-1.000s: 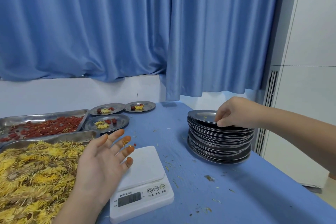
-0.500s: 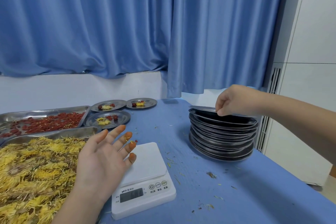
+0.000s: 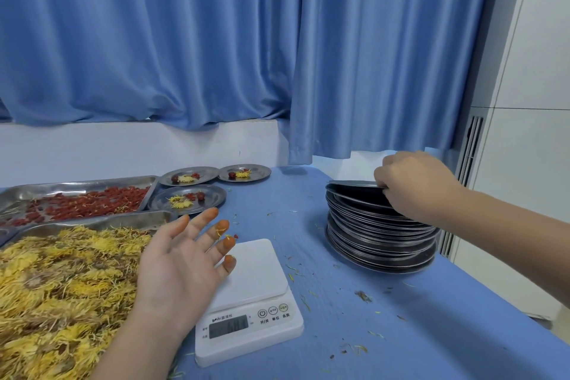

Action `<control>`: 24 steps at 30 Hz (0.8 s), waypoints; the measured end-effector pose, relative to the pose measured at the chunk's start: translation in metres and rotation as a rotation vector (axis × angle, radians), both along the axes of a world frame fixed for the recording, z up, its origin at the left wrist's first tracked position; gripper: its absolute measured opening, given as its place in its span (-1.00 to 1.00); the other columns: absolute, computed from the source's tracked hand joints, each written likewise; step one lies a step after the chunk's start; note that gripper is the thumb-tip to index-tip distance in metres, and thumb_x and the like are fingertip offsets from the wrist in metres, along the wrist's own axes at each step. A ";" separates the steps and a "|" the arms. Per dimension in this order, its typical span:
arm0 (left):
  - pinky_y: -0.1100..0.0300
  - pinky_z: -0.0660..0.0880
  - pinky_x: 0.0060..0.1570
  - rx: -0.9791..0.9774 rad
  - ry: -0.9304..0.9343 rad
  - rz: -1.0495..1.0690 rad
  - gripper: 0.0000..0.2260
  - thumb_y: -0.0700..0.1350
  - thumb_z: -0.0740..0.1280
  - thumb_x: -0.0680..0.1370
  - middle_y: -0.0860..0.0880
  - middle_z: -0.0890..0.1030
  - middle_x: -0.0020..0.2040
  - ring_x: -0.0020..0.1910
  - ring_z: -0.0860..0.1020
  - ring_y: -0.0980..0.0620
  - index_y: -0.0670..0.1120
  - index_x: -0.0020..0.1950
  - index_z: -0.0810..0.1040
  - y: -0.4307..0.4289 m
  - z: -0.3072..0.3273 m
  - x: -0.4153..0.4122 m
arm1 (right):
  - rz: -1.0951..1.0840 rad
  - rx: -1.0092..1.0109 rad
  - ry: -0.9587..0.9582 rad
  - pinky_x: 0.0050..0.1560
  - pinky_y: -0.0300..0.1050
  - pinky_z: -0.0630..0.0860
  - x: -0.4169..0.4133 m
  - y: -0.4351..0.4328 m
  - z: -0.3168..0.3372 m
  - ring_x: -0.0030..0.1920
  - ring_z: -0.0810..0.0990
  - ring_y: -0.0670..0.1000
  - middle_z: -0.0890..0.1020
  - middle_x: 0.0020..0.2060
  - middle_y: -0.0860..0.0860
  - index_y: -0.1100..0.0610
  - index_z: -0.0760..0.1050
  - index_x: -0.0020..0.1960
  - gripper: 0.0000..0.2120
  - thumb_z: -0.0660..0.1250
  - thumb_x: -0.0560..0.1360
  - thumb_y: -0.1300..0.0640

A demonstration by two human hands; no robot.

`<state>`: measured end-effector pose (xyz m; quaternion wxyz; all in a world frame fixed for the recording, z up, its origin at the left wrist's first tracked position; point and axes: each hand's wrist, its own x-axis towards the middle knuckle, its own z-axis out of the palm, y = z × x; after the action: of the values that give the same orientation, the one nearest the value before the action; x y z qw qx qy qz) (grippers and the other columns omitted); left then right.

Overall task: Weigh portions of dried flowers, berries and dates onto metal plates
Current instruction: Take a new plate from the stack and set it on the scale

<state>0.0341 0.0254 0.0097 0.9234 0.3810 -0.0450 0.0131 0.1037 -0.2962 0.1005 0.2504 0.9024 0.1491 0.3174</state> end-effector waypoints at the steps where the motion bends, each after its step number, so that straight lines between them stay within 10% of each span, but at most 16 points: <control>1: 0.06 0.35 -0.18 0.001 0.001 0.002 -0.70 0.06 0.23 0.49 -0.08 0.61 -0.14 -0.26 0.58 -0.05 -0.07 -0.03 0.67 0.000 0.000 0.000 | -0.006 0.011 -0.017 -0.43 -0.12 0.02 -0.002 0.001 -0.001 -0.25 0.46 0.08 0.53 -0.22 -0.02 0.04 0.54 -0.13 -0.87 0.24 0.41 0.19; 11: 0.14 0.33 -0.23 -0.009 0.020 0.352 -0.76 -0.01 0.16 0.57 0.02 0.60 -0.24 -0.26 0.51 0.02 -0.06 -0.02 0.59 0.000 0.002 -0.002 | 0.418 0.129 -0.261 -0.47 -0.15 0.13 -0.036 0.045 -0.011 -0.48 0.43 0.16 0.43 -0.47 0.09 0.20 0.44 -0.42 -0.80 0.45 0.20 0.37; 24: 0.13 0.35 -0.23 -0.136 0.093 0.672 -0.77 0.03 0.17 0.57 0.00 0.59 -0.11 -0.22 0.50 0.02 -0.05 -0.01 0.56 0.025 0.007 0.001 | 0.820 0.335 -0.122 -0.62 -0.10 0.32 -0.046 0.128 -0.104 -0.54 0.32 0.09 0.39 -0.49 0.05 0.19 0.47 -0.43 -0.77 0.50 0.14 0.39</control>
<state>0.0356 0.0500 0.0164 0.8919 0.3121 0.1261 0.3021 0.0577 -0.1686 -0.0035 -0.0374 0.7765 0.4260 0.4629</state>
